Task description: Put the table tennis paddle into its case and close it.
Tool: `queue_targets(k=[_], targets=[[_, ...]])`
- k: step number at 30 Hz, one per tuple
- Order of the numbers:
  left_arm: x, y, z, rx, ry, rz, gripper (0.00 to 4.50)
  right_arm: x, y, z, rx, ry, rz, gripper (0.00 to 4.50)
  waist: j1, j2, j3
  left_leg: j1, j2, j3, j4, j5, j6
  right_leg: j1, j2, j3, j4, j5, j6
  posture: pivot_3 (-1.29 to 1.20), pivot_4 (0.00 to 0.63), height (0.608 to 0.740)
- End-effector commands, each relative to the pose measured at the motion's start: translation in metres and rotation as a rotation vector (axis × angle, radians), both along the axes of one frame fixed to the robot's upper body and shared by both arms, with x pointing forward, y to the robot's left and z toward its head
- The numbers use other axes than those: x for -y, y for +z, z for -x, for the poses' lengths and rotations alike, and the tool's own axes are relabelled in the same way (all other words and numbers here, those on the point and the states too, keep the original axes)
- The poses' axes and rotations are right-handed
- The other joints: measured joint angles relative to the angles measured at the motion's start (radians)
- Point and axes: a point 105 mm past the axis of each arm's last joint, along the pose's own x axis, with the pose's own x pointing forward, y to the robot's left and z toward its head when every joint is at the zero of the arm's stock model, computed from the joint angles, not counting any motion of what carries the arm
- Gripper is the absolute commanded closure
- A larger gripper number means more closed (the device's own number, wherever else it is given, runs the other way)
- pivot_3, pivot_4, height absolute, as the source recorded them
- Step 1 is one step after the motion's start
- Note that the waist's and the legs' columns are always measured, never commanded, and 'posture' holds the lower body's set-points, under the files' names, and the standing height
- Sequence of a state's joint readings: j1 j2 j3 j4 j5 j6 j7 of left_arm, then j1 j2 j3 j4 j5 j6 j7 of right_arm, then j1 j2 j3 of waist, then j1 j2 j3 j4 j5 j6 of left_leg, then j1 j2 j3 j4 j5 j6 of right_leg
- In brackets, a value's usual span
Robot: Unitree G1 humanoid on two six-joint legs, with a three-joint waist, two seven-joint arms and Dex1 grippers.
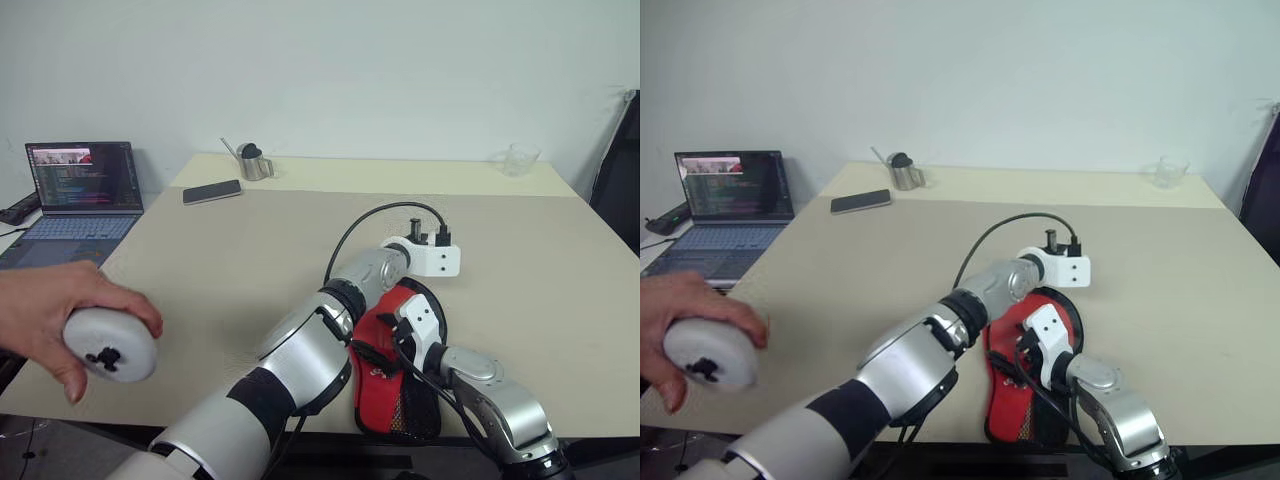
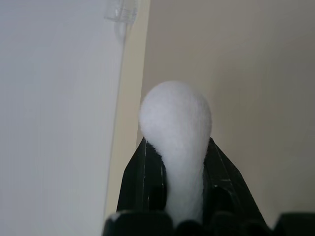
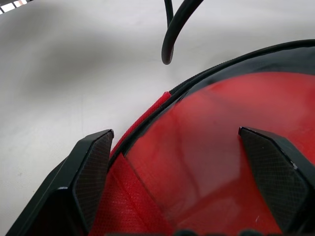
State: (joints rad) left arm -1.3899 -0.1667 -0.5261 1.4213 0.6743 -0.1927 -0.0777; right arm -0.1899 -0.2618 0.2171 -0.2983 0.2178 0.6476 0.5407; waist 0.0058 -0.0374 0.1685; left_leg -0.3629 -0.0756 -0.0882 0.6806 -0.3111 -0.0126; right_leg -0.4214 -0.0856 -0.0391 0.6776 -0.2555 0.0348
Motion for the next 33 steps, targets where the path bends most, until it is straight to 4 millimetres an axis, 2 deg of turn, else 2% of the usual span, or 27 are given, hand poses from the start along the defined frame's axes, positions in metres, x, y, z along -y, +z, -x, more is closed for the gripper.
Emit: queue_targets(k=[1, 3, 5, 8, 14, 15, 19, 23, 26, 29, 33], targets=[[0.062, -0.004, 0.045, -0.079, -0.185, 0.071, 4.14, 0.001, -0.023, 0.004, -0.106, -0.003, 0.026, 0.0, 0.0, 0.0, 0.0, 0.0, 0.0, 0.0, 0.0, 0.0, 0.0, 0.0, 0.0, 0.0, 0.0, 0.0, 0.0, 0.0, 0.15, 0.74], [0.055, -0.013, 0.042, -0.215, -0.146, 0.128, 4.14, 0.001, -0.022, 0.002, -0.097, -0.004, 0.03, 0.0, -0.003, 0.0, 0.0, 0.0, 0.0, 0.0, 0.0, 0.0, 0.0, 0.0, 0.0, 0.0, 0.0, 0.0, 0.0, 0.0, 0.15, 0.74], [0.048, -0.02, 0.04, -0.292, -0.128, 0.146, 3.42, 0.0, -0.02, -0.001, -0.088, -0.006, 0.031, 0.0, -0.006, 0.0, 0.0, 0.001, 0.0, 0.0, 0.0, 0.0, 0.0, 0.0, 0.0, 0.0, 0.0, 0.0, 0.0, 0.0, 0.15, 0.74], [0.037, -0.029, 0.035, -0.316, -0.109, 0.127, 2.4, -0.002, -0.019, -0.006, -0.081, -0.003, 0.029, 0.0, -0.01, 0.0, 0.0, 0.001, 0.0, 0.0, 0.0, 0.0, 0.0, 0.0, 0.0, 0.0, 0.001, 0.0, 0.0, 0.0, 0.15, 0.74], [0.028, -0.034, 0.032, -0.394, -0.102, 0.143, 0.19, 0.002, -0.003, -0.023, -0.017, -0.014, 0.023, 0.0, -0.01, 0.0, 0.0, 0.002, 0.0, 0.001, 0.0, 0.0, 0.0, 0.001, 0.001, 0.001, 0.002, 0.0, 0.0, 0.0, 0.15, 0.74], [0.026, -0.034, 0.032, -0.403, -0.104, 0.147, 0.02, 0.004, 0.0, -0.026, -0.007, -0.015, 0.022, 0.0, -0.01, 0.0, 0.0, 0.002, 0.0, 0.001, 0.0, 0.0, 0.0, 0.0, 0.001, 0.001, 0.002, 0.0, 0.0, 0.0, 0.15, 0.74], [0.016, -0.033, 0.027, -0.445, -0.099, 0.156, 0.02, 0.014, 0.008, -0.032, 0.018, -0.014, 0.034, 0.0, -0.009, 0.0, 0.0, 0.001, 0.0, 0.001, 0.0, 0.0, 0.0, 0.0, 0.001, 0.0, 0.001, 0.0, 0.0, 0.0, 0.15, 0.74], [-0.003, -0.025, 0.016, -0.5, -0.078, 0.227, 0.02, 0.033, 0.021, -0.035, 0.047, 0.005, 0.054, 0.0, -0.008, 0.0, 0.0, 0.001, 0.0, 0.001, 0.0, 0.0, 0.0, 0.0, 0.001, 0.0, 0.0, 0.0, 0.0, 0.0, 0.15, 0.74], [-0.021, -0.005, 0.009, -0.594, -0.12, 0.395, 0.02, 0.052, 0.035, -0.026, 0.047, 0.084, 0.093, 0.0, -0.01, 0.002, 0.001, 0.0, 0.0, 0.001, 0.0, 0.0, 0.0, 0.0, 0.001, 0.001, 0.0, 0.0, 0.0, 0.0, 0.15, 0.74], [-0.036, 0.012, 0.009, -0.659, -0.196, 0.492, 0.02, 0.076, 0.042, -0.014, 0.026, 0.166, 0.169, 0.0, -0.012, 0.003, 0.002, 0.0, 0.001, 0.002, 0.0, 0.0, 0.001, -0.001, 0.001, 0.0, 0.001, 0.0, 0.0, 0.0, 0.15, 0.74], [-0.063, 0.023, 0.018, -0.737, -0.312, 0.474, 0.02, 0.107, 0.052, -0.017, 0.029, 0.165, 0.276, 0.0, -0.012, 0.003, 0.002, 0.0, 0.001, 0.002, 0.0, 0.0, 0.001, -0.001, 0.001, 0.001, 0.0, 0.0, 0.0, 0.0, 0.15, 0.74]])
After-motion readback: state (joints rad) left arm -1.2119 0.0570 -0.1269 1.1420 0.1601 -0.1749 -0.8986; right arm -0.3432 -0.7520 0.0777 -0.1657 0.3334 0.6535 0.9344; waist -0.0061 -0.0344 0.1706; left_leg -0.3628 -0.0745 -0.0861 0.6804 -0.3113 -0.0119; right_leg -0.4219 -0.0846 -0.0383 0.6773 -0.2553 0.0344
